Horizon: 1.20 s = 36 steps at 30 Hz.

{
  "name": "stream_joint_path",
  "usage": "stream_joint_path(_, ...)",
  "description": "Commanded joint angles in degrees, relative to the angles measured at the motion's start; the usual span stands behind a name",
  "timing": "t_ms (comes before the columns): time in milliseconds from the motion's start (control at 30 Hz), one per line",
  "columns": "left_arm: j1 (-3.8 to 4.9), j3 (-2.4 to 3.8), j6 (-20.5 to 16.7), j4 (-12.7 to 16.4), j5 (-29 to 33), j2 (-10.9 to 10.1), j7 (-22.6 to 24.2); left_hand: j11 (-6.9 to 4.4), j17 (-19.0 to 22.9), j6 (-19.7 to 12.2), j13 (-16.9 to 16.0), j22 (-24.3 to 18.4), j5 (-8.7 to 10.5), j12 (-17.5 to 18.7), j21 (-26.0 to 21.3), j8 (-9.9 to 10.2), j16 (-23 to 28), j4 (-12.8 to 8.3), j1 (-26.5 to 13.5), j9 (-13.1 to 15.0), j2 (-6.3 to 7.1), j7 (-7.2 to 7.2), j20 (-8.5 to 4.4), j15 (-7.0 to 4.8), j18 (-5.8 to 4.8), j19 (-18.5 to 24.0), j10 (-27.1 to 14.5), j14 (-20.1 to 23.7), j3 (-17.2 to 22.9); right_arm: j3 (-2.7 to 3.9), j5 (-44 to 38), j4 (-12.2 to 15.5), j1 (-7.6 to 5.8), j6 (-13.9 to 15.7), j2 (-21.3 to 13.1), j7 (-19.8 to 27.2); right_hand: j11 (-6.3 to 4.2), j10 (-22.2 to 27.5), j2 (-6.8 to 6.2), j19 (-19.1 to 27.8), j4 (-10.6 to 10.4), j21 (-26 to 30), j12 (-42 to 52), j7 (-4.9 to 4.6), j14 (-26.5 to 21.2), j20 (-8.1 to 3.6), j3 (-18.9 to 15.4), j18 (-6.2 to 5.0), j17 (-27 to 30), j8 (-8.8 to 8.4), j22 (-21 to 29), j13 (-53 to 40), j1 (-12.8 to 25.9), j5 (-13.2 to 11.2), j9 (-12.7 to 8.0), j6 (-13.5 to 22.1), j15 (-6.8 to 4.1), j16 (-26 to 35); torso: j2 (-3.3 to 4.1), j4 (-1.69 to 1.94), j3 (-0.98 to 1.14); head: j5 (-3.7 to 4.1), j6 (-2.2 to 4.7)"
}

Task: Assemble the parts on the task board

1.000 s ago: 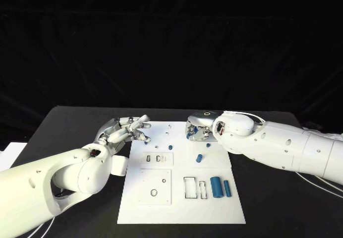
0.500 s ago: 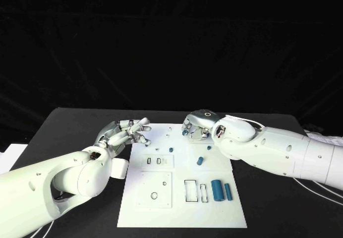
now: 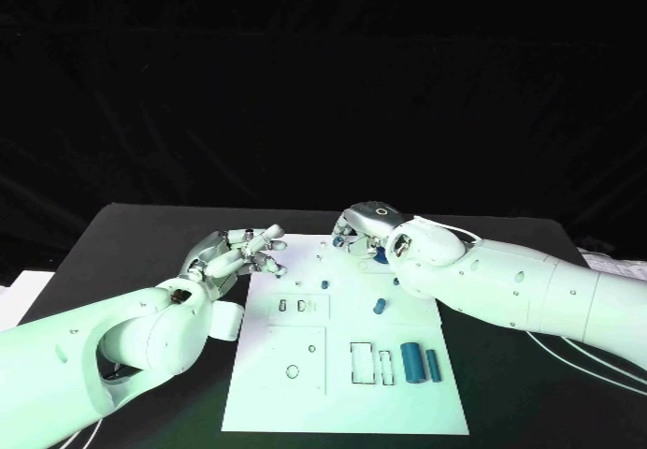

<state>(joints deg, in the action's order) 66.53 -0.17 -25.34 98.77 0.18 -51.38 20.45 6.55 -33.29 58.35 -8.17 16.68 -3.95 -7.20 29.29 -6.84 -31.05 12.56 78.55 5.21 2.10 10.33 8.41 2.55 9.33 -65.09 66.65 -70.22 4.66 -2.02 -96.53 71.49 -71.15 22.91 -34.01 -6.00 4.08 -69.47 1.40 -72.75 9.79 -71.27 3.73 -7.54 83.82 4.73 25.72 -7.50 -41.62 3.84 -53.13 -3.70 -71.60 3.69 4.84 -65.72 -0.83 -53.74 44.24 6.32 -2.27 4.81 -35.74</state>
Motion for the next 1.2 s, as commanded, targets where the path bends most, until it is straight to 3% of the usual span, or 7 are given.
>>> stream_joint_path(33, 0.14, 0.05, 1.3, 0.2, 0.1, 0.1, 0.1, 0.16, -0.1, -0.2, -0.1, 0.1, 0.24, 0.4, 0.2, 0.4, 0.3, 0.0, 0.1, 0.1, -0.46, 0.36, -0.04, 0.02, 0.84, 0.6, -0.4, 0.5, -0.3, 0.02, -0.1, -0.8, -0.05, 0.7, 1.1, -0.8, 0.03, 0.2, -0.46, 0.2, -0.1, -0.3, -0.2, -0.16, 0.3, 0.31, 0.5, 0.49, -0.1, 0.16, -0.1, 0.0, -0.2, 0.3, 0.5, 0.0, -0.03, -0.2, 0.24, 0.15, -0.06, 0.13, 0.02)
stream_joint_path(233, 0.42, 0.05, 1.4, 0.4, 0.1, 0.2, -0.1, 0.17, -0.1, -0.2, -0.1, 0.1, 0.24, 0.4, 0.2, 0.4, 0.3, 0.0, 0.1, 0.1, -0.47, 0.37, -0.03, 0.03, 0.84, 0.6, -0.4, 0.5, -0.4, 0.02, -0.5, -2.0, -0.06, 0.2, 2.6, -1.6, 0.08, 0.3, -0.65, 0.2, -0.2, -0.4, -0.2, -0.20, 0.3, 0.34, 0.6, 0.49, -0.1, 0.12, -0.1, 0.0, -0.1, 0.3, 0.5, 0.1, 0.01, -0.3, 0.41, 0.27, -0.17, 0.19, -0.32)
stream_joint_path(367, 0.70, 0.05, 1.4, 0.5, 0.1, 0.2, -0.2, 0.18, -0.1, -0.2, -0.1, 0.1, 0.24, 0.4, 0.2, 0.4, 0.4, 0.0, 0.1, 0.1, -0.47, 0.38, 0.00, 0.05, 0.85, 0.7, -0.4, 0.6, -0.4, 0.02, -0.6, -2.1, -0.07, 0.5, 3.0, -1.6, 0.11, 0.4, -0.81, 0.3, -0.4, -0.4, -0.2, -0.24, 0.2, 0.38, 0.8, 0.47, 0.0, 0.08, 0.0, 0.0, 0.0, 0.4, 0.5, 0.1, 0.05, -0.3, 0.67, 0.32, -0.27, -0.05, -0.03)
stream_joint_path(567, 1.13, 0.05, 1.5, 0.5, 0.1, 0.1, -0.4, 0.19, -0.1, -0.2, -0.1, 0.1, 0.24, 0.4, 0.1, 0.4, 0.4, 0.0, 0.0, 0.1, -0.47, 0.39, 0.00, 0.06, 0.85, 0.8, -0.4, 0.7, -0.4, 0.02, -0.7, -2.1, -0.14, 0.5, 3.4, -1.8, 0.16, 0.5, -1.08, 0.4, -0.6, -0.5, -0.2, -0.28, 0.2, 0.43, 1.1, 0.46, 0.0, 0.04, -0.1, 0.0, 0.0, 0.8, 0.5, 0.2, 0.09, -0.4, 0.94, 0.38, -0.38, 0.08, -0.17)
stream_joint_path(1200, 1.55, 0.04, 1.9, 0.9, 0.1, 0.0, -0.6, 0.21, -0.1, -0.2, -0.1, 0.1, 0.25, 0.4, 0.1, 0.4, 0.5, 0.0, 0.0, 0.1, -0.47, 0.41, 0.03, 0.09, 0.85, 0.9, -0.5, 0.8, -0.4, 0.01, -2.2, -3.8, -0.18, -2.0, 5.2, -4.8, 0.60, 2.1, -2.50, 1.1, -2.1, -0.4, -0.3, -0.66, -0.3, 0.77, 2.1, 0.31, 1.0, -0.22, 0.5, 0.1, 0.5, 0.2, 0.4, 1.4, 0.45, 0.0, 1.16, 0.43, -0.40, 0.14, -0.17)
